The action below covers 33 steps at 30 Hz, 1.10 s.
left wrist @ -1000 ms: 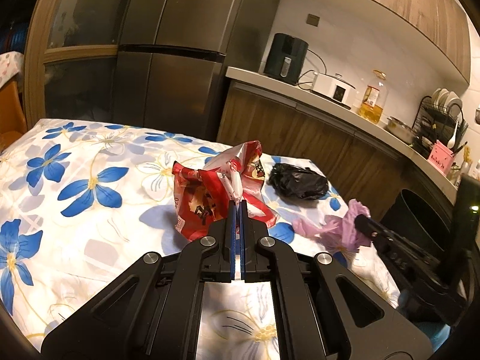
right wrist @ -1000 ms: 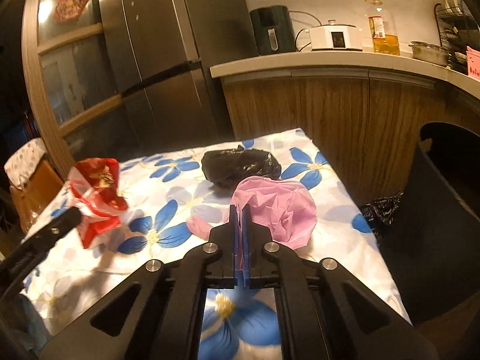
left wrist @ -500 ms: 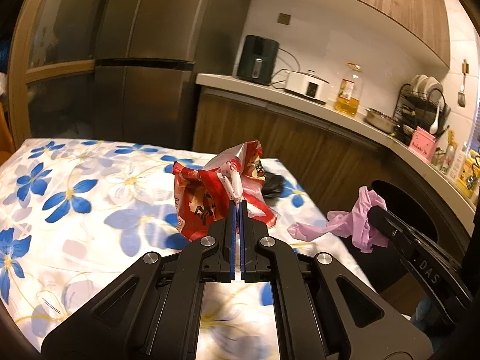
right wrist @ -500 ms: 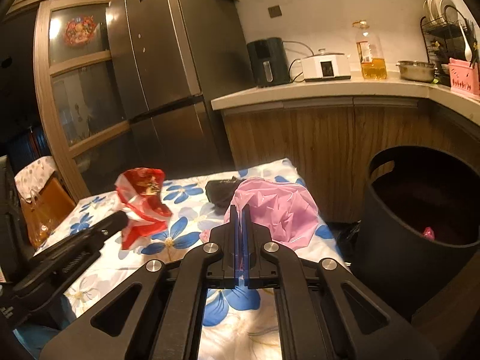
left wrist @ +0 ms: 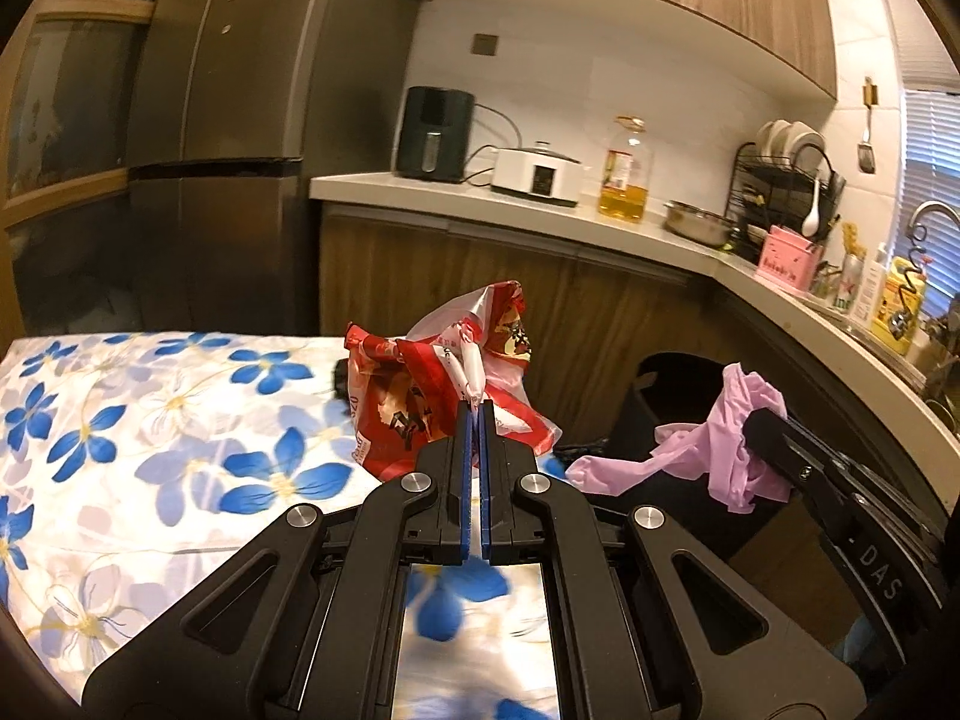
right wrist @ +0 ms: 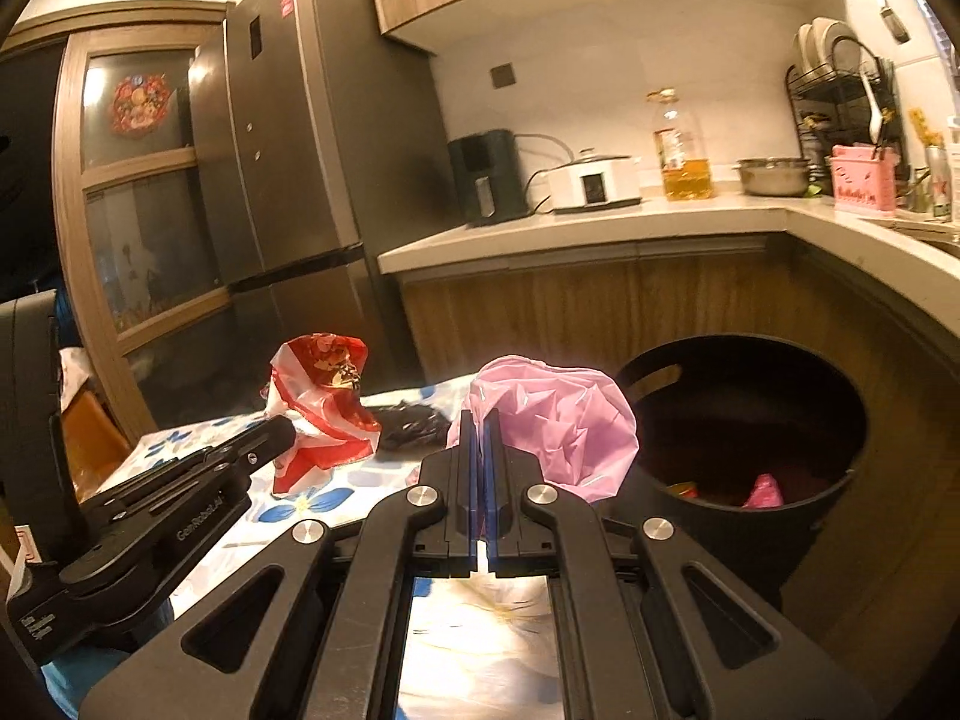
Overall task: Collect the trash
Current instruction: 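Lift the snack bag and pink glove toward the black bin with both tools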
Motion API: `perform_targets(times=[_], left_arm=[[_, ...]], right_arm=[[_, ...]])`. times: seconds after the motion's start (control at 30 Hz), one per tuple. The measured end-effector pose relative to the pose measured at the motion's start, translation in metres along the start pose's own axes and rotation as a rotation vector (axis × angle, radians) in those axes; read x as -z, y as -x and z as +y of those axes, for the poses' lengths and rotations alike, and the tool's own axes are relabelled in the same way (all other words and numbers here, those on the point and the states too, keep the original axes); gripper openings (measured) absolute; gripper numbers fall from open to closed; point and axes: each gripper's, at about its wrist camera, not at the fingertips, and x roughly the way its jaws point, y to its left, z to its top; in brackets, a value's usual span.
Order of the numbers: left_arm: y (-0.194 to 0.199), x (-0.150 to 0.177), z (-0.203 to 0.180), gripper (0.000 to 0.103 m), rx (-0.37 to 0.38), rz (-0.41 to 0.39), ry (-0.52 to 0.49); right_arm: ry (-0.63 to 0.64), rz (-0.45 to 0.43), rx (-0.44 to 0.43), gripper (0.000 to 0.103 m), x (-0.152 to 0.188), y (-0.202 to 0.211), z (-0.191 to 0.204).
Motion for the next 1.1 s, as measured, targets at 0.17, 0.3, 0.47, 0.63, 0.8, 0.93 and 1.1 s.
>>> perform_targets(times=[0.17,0.3,0.47,0.63,0.8,0.93,1.1], left_arm=[[0.002,-0.002,-0.027,0.001,0.031,-0.008,-0.035],[-0.002,-0.004,-0.050,0.001,0.057,-0.013,-0.067],[-0.005,-0.007,-0.068,0.001,0.088,-0.017,-0.084],[-0.010,-0.008,-0.083,0.001,0.112,-0.016,-0.098],[-0.014,-0.008,-0.092,0.001,0.126,-0.011,-0.109],[-0.016,-0.008,-0.097,0.001,0.132,-0.012,-0.120],[-0.018,-0.010,-0.106,0.001,0.144,-0.017,-0.138]], right_arm=[[-0.009,-0.034,0.031,0.003,-0.006,0.014,-0.014],[-0.020,-0.061,0.059,0.002,-0.011,0.026,-0.028],[-0.034,-0.083,0.094,0.002,-0.014,0.035,-0.045],[-0.045,-0.098,0.130,0.002,-0.016,0.040,-0.059],[-0.054,-0.102,0.152,0.002,-0.015,0.044,-0.067],[-0.061,-0.109,0.166,0.002,-0.018,0.045,-0.073],[-0.063,-0.121,0.179,0.002,-0.021,0.047,-0.079]])
